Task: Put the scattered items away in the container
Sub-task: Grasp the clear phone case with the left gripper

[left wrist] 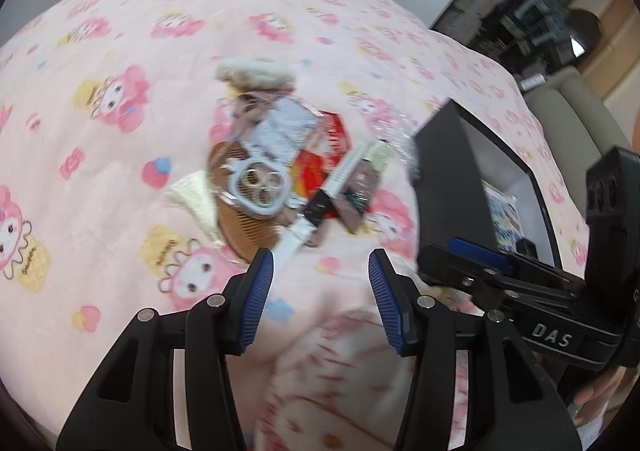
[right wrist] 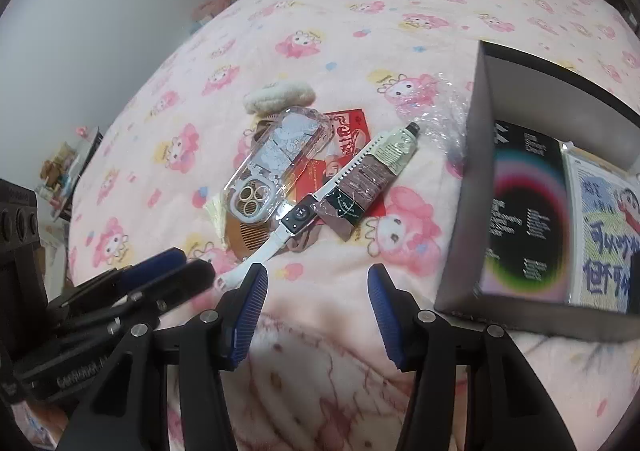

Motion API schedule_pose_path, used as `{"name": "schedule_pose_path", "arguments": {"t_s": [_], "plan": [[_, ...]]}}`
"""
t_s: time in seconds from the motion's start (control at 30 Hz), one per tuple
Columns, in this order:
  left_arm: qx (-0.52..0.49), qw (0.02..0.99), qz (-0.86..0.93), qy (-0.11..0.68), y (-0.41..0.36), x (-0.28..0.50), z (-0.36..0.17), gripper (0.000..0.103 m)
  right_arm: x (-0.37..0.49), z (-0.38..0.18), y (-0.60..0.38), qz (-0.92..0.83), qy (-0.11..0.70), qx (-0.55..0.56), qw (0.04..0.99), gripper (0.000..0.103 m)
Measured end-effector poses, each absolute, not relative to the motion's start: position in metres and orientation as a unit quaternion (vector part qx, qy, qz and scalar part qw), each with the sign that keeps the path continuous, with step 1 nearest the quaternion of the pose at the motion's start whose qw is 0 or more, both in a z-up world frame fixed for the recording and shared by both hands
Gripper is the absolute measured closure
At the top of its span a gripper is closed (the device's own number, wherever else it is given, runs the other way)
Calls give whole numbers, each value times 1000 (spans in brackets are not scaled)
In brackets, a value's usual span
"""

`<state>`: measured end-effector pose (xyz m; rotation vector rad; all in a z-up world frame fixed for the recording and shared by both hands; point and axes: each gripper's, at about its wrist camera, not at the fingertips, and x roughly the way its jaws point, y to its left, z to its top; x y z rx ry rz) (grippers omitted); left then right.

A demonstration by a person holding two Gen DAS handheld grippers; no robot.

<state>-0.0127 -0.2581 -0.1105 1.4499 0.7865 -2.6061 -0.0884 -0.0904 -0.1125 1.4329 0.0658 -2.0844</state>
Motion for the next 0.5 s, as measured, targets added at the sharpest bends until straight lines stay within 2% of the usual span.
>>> {"name": "schedule_pose_path", "arguments": {"t_s": [0.5], "plan": [[480,38,-806,345,-312,-52,-172,52,-145,-147,-146,-762,64,564,312,55]]}}
